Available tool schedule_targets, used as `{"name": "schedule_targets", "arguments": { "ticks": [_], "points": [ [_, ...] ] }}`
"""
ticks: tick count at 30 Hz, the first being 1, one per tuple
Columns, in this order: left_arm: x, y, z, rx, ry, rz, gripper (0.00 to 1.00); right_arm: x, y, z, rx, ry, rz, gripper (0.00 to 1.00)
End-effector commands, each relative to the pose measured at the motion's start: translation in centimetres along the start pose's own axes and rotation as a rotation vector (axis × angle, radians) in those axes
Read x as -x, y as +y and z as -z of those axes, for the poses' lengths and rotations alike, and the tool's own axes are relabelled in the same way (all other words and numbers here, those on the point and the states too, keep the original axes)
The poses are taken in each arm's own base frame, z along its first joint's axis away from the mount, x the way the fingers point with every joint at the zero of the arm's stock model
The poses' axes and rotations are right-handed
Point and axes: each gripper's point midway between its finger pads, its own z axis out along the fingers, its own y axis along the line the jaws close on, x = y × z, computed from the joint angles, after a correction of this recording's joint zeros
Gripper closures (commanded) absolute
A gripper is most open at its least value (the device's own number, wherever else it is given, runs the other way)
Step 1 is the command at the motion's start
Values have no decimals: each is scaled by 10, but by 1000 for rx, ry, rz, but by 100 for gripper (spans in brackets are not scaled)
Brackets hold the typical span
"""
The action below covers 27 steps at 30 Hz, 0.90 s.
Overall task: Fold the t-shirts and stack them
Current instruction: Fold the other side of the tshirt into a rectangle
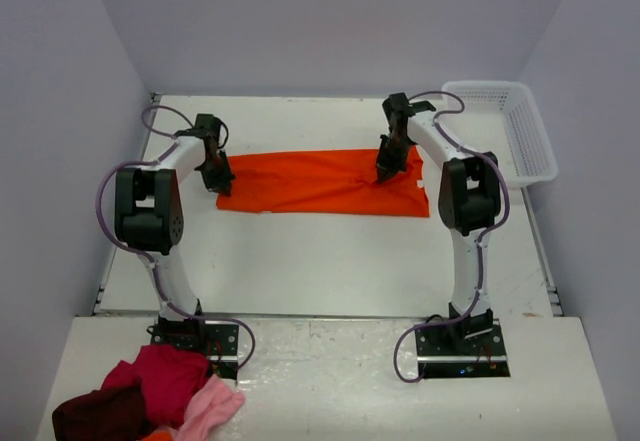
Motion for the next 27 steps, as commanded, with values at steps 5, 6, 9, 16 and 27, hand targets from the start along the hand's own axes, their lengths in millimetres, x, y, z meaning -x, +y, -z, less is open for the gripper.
{"name": "schedule_targets", "arguments": {
  "ticks": [5, 6, 9, 16, 27],
  "points": [
    [-7, -2, -8, -17, 18, -34, 100, 10, 10, 0, 17, -5, 28, 100],
    [-9, -1, -8, -14, 22, -34, 100, 11, 10, -2, 15, -6, 36, 100],
    [-16, 4, -11, 5, 41, -31, 100, 16, 13, -6, 26, -7, 55, 100],
    [-42, 17, -13, 35, 90, -31, 100, 34, 30, -12, 88, -22, 95, 100],
    [-76, 29, -1, 55, 113, -42, 100, 75, 102, 13, 450, -127, 281, 100]
  ]
}}
